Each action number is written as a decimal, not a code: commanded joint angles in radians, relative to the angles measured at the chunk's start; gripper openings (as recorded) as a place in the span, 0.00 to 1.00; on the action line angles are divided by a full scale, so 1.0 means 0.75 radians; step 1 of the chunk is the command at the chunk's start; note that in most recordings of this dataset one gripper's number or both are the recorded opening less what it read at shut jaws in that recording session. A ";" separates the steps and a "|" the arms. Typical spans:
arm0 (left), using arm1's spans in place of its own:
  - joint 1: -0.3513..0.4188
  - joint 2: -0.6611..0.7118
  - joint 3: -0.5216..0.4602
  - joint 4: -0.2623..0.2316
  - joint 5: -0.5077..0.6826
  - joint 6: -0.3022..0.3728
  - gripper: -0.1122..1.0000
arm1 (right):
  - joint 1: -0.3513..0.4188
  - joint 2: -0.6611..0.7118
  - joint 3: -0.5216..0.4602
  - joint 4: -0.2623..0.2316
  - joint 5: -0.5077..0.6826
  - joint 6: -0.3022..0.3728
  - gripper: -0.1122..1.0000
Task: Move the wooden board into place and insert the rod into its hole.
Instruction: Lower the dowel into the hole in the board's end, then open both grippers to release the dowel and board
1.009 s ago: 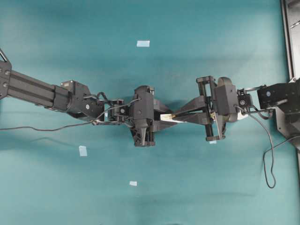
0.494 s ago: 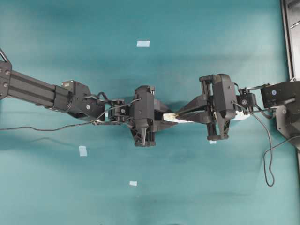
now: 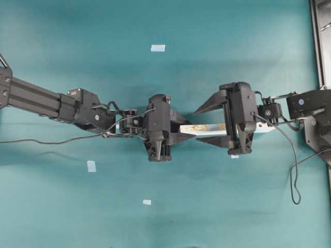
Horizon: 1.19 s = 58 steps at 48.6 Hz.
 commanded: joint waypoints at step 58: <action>-0.006 -0.172 0.049 0.002 0.180 0.006 0.88 | 0.000 -0.198 -0.004 0.000 0.200 0.000 0.99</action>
